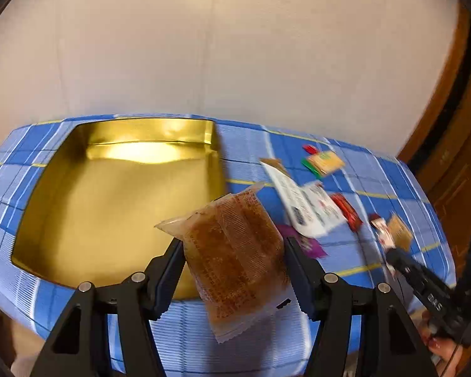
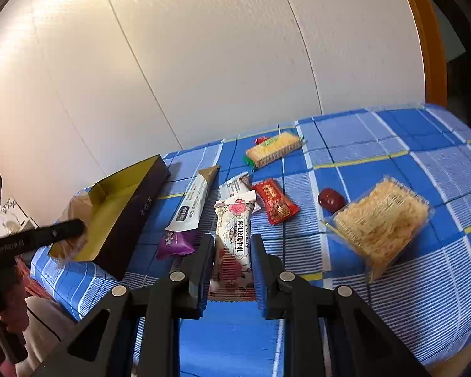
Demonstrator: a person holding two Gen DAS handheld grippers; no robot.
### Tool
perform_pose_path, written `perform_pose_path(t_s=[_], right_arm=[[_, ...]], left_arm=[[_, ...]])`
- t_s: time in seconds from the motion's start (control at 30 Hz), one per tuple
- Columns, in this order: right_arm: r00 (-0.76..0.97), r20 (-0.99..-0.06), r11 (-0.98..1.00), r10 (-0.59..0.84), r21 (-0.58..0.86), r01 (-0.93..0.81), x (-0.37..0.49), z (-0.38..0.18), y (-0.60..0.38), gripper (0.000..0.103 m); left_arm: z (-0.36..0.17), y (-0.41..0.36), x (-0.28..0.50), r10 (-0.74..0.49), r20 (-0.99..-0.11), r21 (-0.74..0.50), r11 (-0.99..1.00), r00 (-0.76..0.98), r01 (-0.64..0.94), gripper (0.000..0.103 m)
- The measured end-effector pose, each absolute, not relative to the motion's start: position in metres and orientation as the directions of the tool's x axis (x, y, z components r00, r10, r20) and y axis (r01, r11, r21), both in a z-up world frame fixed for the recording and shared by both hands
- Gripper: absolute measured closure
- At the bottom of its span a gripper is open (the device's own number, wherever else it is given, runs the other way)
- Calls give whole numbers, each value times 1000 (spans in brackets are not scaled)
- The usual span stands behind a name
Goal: Organize snacks
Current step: 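Lower the pastry bag into the gold tray with the left tool while the right tool carries the candy bar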
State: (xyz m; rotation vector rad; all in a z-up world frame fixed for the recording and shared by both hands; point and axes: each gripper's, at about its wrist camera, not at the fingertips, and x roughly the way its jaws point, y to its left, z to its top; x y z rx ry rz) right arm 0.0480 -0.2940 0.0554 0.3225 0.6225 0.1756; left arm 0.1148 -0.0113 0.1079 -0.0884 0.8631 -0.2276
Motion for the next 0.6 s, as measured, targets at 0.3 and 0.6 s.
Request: perform_pose_path(t_s=[0.3, 0.6], right_arm=[[790, -558, 947, 254, 309, -87, 52, 54, -272, 80], [806, -516, 943, 290, 299, -148, 54, 68, -248, 80]], left_arm=[[88, 61, 161, -140, -762, -146, 988, 632, 43, 40], [65, 106, 181, -92, -767, -159, 986, 636, -50, 40]])
